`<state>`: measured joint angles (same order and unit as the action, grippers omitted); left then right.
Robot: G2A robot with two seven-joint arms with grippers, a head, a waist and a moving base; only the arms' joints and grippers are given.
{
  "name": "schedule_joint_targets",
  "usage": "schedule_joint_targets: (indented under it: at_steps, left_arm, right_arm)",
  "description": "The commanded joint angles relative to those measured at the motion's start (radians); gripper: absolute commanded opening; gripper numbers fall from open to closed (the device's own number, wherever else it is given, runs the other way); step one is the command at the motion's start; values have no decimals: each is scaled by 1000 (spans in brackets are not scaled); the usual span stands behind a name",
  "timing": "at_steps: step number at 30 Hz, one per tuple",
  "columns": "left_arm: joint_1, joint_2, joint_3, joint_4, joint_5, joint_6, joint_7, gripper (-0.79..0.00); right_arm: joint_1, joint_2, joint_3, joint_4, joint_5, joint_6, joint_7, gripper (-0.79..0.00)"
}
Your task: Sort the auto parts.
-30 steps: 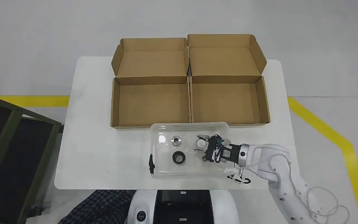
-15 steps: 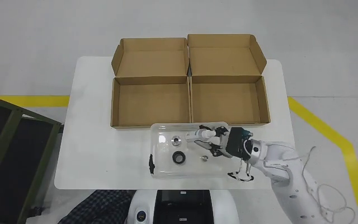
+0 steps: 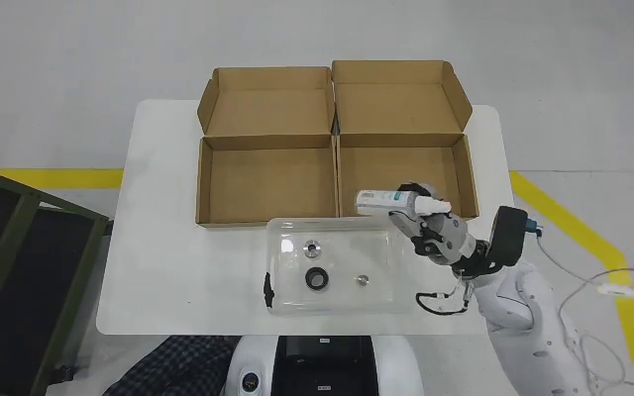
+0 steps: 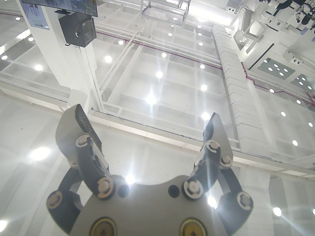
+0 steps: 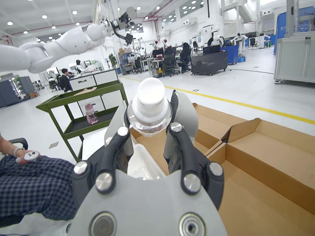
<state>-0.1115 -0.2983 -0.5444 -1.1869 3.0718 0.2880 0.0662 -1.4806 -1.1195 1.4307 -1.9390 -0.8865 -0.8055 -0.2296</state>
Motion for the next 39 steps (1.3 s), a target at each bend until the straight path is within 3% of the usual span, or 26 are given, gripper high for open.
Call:
schedule_joint_targets:
  at_steps: [1, 8, 20, 31, 39]
  left_arm:
    - [0, 0, 0, 0, 0, 0, 0, 0]
    - [0, 0, 0, 0, 0, 0, 0, 0]
    - [0, 0, 0, 0, 0, 0, 0, 0]
    - [0, 0, 0, 0, 0, 0, 0, 0]
    - [0, 0, 0, 0, 0, 0, 0, 0]
  right_arm:
    - [-9, 0, 15, -2, 27, 0, -25, -785]
    - [-44, -4, 52, -5, 110, 11, -95, -785]
    - [-59, -10, 69, -9, 129, 22, -106, -785]
    - [-59, -14, 66, -39, 19, 94, -50, -785]
    - [-19, -20, -4, -34, -109, 173, 48, -785]
